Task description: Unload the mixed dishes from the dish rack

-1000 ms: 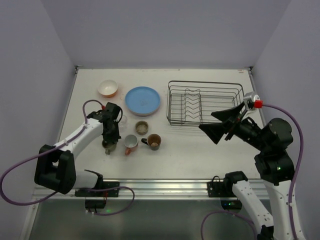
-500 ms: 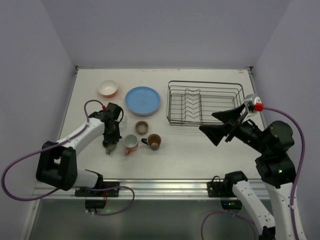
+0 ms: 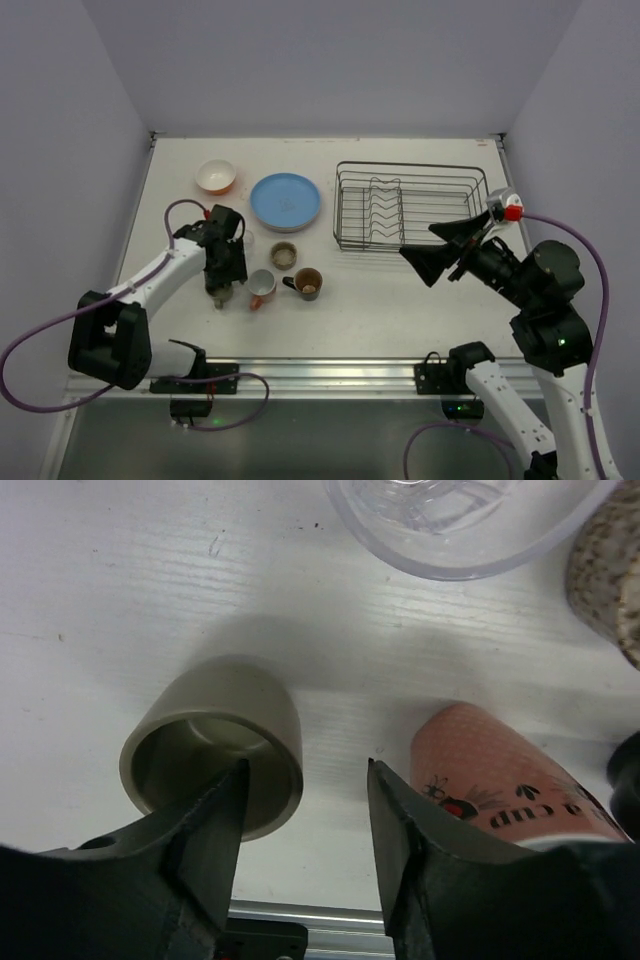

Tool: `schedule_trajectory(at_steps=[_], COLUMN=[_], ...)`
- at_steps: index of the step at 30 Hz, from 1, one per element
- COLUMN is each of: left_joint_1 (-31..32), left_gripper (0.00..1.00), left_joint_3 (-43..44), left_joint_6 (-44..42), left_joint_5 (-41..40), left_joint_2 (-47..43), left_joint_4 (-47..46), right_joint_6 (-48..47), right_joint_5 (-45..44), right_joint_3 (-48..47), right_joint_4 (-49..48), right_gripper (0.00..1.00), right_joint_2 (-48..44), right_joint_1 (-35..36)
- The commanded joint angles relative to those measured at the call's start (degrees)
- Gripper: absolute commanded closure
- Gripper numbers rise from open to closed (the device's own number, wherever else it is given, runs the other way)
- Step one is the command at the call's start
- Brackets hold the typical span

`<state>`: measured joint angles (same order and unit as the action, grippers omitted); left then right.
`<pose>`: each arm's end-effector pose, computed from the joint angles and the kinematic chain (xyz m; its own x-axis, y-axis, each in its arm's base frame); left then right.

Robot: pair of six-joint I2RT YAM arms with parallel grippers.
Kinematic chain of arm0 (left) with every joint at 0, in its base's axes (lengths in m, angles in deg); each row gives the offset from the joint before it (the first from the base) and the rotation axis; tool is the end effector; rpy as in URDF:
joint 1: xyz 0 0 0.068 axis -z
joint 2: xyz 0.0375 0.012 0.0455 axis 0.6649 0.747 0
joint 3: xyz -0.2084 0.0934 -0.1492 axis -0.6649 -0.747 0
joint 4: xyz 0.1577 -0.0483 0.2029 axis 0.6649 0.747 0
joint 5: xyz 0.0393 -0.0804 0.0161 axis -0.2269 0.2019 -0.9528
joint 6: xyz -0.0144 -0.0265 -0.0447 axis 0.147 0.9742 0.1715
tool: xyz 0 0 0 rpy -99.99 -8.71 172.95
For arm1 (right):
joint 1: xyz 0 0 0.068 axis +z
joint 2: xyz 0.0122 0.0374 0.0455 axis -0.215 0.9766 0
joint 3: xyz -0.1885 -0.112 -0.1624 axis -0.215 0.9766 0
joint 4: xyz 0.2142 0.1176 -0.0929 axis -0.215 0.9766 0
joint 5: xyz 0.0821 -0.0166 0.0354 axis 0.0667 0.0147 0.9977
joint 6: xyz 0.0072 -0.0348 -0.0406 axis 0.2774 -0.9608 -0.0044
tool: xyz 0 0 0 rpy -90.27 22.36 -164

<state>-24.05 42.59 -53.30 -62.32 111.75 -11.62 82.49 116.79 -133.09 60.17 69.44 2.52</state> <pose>0.2233 -0.0666 0.1974 -0.9310 -0.2379 -0.2768 -0.2380 0.9707 -0.0338 0.0792 0.0398 0.4195 -0.2360 0.2238 -0.9456 -0.6721 0.6653 0.3252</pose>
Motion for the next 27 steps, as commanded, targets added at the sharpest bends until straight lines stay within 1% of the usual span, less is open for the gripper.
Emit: schedule_trajectory(at_steps=[1,3,4,6,7,9,10,12,13,14,17,20,22,23,25,27], left_joint_1=[-0.1,-0.2,-0.1,-0.2,-0.2,-0.2,-0.2,-0.2,-0.2,-0.2,-0.2,-0.2,-0.2,-0.2,-0.2,-0.2], left_gripper=[0.44,0.39,0.35,0.31,0.28,0.27,0.25,0.23,0.20,0.00,0.00,0.00,0.00,0.00,0.00,0.00], left_joint_3=[0.9,1.1,1.3,2.4,2.9,5.0,5.6,7.7,8.3,9.0,9.9,9.9,10.5,10.9,11.5,12.4], left_joint_6=[-0.7,-1.3,-1.5,-2.2,-2.4,-3.6,-4.0,-5.1,-5.6,-6.5,-8.0,-11.1,-11.5,-12.5,-12.9,-14.0], left_joint_5=[2.0,3.1,3.4,3.4,3.3,1.7,0.7,-3.7,-5.1,-8.1,-13.3,-17.4,-18.6,-19.0,-19.8,-19.7], left_joint_2=[-6.0,-8.6,-11.4,-14.3,-17.1,-19.8,-22.5,-24.8,-26.9,-27.8,-31.7,-35.9,-39.1,-40.1,-42.5,-43.7], left_joint_4=[-2.0,-2.7,-2.9,-2.9,-2.8,-2.4,-2.4,-2.2,-2.3,-2.5,-3.1,-3.3,-2.3,-1.9,-0.9,1.0], right_joint_6=[-2.1,-2.9,-3.4,-3.6,-4.1,-4.3,-4.7,-4.8,-4.7,-4.5,-4.1,-2.9,-2.8,-2.7,-1.6,-1.6], right_joint_5=[-5.9,-10.0,-11.6,-16.4,-17.6,-20.0,-22.0,-24.8,-28.2,-30.0,-34.7,-34.4,-34.6,-35.8,-37.6,-38.6], right_joint_3=[-1.7,-2.1,-2.2,-2.5,-2.6,-2.6,-2.6,-2.8,-2.7,-2.5,-1.3,-0.4,-0.9,-1.3,-2.4,-3.9], right_joint_4=[1.6,3.0,3.5,4.7,5.0,5.9,6.2,7.2,7.5,7.7,8.0,9.3,12.3,15.0,17.0,20.1], right_gripper=[0.01,0.01,0.01,0.01,0.01,0.01,0.01,0.01,0.01,0.01,0.01,0.01,0.01,0.01,0.01,0.01], right_joint_2=[2.0,3.4,3.9,5.2,5.6,6.5,6.7,6.7,6.1,5.5,2.5,-0.8,-1.7,-1.8,-2.0,-2.3], right_joint_1=[0.6,0.7,0.8,0.8,0.8,0.9,0.9,1.5,1.8,2.2,3.6,4.1,4.1,4.2,4.6,4.6])
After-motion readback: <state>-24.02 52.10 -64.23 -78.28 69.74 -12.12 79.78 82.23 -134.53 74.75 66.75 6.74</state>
